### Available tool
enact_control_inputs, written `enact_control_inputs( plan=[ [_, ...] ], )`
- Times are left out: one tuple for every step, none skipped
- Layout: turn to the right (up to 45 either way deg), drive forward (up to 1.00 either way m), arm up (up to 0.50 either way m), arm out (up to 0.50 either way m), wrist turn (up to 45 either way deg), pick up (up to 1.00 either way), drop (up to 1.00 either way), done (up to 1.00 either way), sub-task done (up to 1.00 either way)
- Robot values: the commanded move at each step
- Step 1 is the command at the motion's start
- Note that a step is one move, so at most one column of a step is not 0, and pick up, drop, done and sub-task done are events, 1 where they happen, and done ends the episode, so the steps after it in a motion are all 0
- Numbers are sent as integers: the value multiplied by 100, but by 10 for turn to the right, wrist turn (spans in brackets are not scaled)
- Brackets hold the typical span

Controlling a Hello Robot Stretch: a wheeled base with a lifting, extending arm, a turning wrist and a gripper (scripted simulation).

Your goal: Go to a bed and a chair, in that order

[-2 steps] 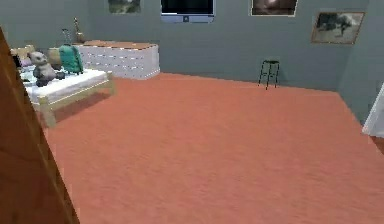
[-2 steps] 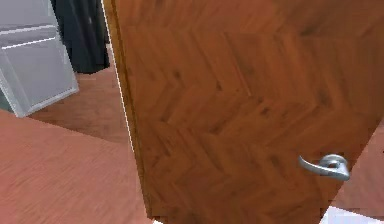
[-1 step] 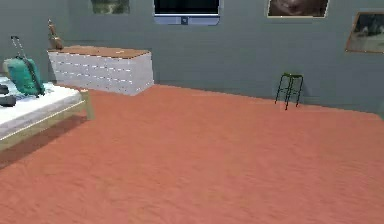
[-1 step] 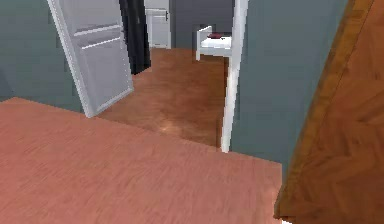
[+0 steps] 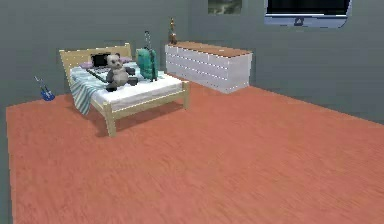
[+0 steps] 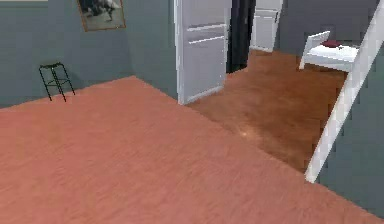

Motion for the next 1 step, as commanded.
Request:
enact_control_inputs(
  plan=[
    [0, 50, 0, 0, 0, 0, 0, 0, 0]
  ],
)
